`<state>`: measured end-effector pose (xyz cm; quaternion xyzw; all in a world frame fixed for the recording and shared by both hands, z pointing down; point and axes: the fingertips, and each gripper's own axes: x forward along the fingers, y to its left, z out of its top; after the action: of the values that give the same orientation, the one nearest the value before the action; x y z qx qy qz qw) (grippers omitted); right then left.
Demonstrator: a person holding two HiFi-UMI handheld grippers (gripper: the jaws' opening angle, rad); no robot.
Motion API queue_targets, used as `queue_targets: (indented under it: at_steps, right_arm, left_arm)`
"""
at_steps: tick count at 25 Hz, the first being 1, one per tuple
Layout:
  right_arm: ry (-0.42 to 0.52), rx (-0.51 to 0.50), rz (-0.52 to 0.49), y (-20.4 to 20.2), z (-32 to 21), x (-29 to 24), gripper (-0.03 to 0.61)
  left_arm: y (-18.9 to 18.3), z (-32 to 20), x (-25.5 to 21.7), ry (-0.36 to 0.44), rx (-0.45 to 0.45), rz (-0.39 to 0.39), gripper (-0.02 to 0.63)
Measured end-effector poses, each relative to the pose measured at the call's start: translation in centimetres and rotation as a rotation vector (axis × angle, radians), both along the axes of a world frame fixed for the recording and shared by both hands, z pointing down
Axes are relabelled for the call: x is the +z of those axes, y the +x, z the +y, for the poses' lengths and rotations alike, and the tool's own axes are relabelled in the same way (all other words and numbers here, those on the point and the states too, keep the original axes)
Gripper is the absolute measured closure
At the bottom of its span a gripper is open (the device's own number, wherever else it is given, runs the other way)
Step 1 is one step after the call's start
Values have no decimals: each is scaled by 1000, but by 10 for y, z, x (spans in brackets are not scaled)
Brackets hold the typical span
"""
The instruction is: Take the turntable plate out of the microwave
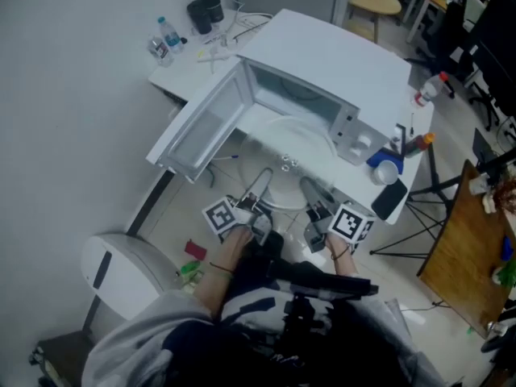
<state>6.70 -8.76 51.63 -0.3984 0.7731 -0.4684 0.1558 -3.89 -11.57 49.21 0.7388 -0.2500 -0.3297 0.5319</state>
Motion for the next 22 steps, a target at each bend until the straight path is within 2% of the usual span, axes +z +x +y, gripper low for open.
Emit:
queue_targets:
  at_steps: [6,12,16,22]
  right_arm:
    - [40,-24,42,24,70,-18,482]
    - [58,-26,23,36,135,-23,482]
    - [58,-36,-5,26,156,-26,482]
    - [77,-20,11,19,171,-35,482]
  left_arm:
    - [21,73,-13,36,-26,2,563]
    - [33,138,-20,58,-26,-30,563]
    - [24,159,-25,60,-31,-52,563]
    - [17,172,-27,56,-19,-45,563]
